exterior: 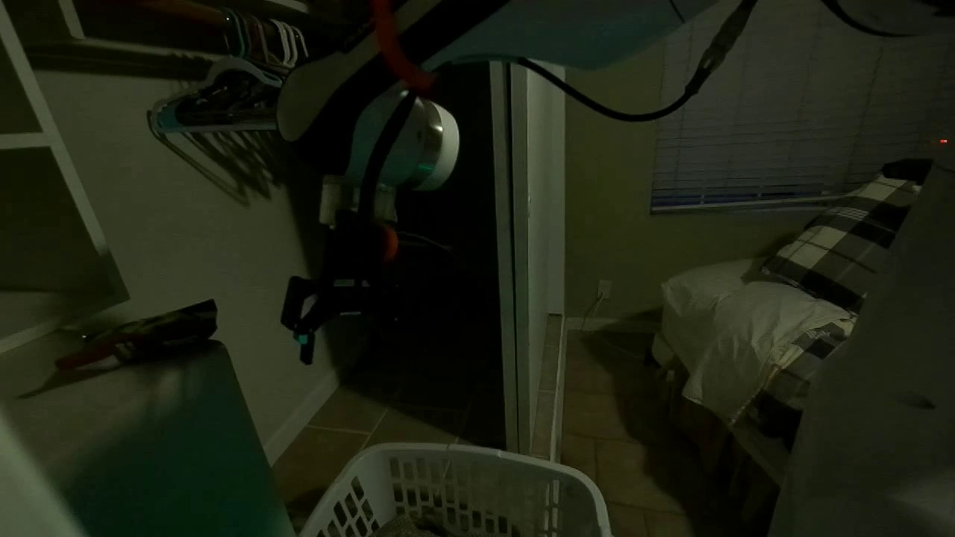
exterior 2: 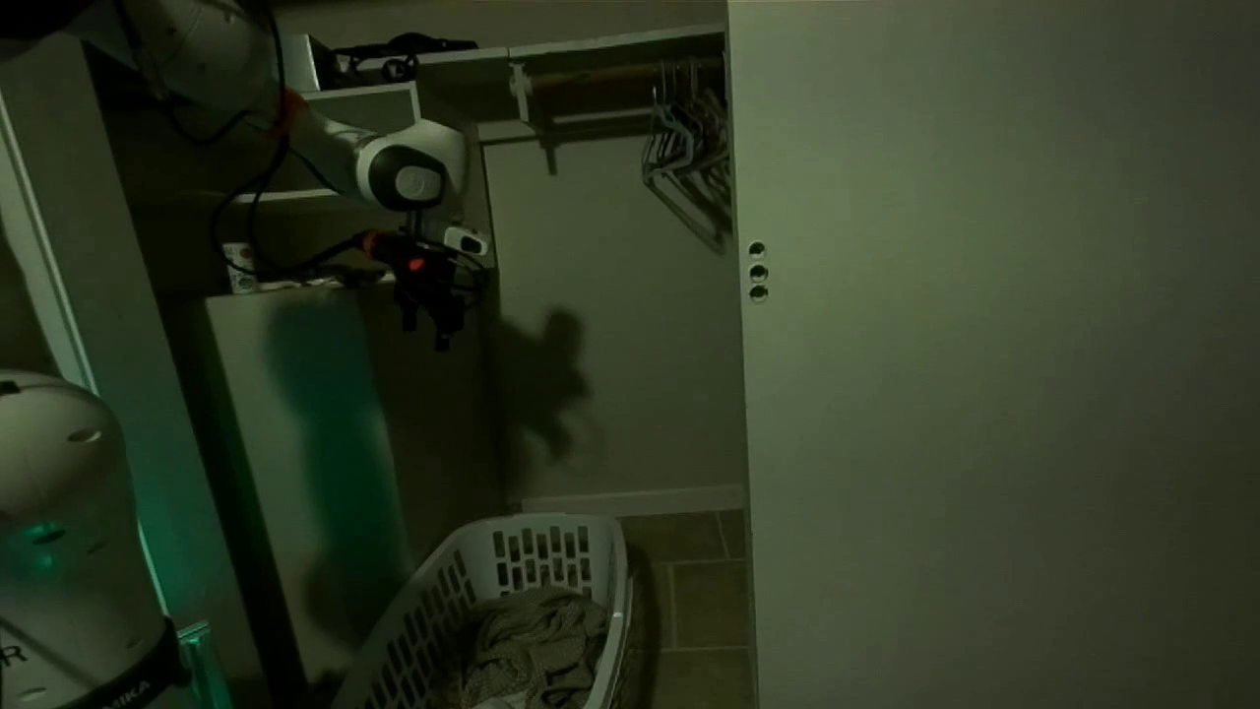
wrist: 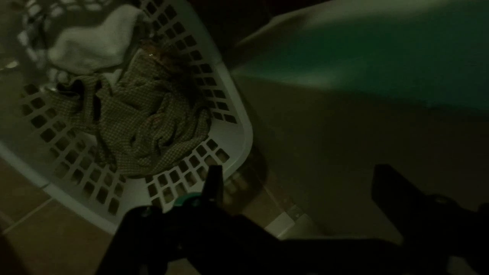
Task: Put the packet on top of the shelves
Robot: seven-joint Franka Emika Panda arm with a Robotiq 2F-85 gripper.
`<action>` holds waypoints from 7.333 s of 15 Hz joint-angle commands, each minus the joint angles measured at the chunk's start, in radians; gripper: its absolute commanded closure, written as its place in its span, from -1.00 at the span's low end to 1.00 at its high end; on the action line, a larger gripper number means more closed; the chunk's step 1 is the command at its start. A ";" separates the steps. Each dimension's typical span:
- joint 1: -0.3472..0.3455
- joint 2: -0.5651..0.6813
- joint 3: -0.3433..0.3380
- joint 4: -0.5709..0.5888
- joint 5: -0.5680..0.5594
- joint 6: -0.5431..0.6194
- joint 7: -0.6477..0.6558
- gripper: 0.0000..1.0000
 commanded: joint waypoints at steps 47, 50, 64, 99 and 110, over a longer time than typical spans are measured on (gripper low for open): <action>0.014 0.216 0.030 0.127 0.207 0.075 -0.208 -1.00; 0.008 0.224 0.036 0.196 0.252 0.024 -0.316 -1.00; 0.006 0.309 0.061 0.400 0.273 0.106 -0.651 -1.00; -0.009 0.180 0.061 0.326 0.294 -0.045 -0.510 -1.00; -0.026 0.158 0.042 0.283 0.452 -0.066 -0.599 -1.00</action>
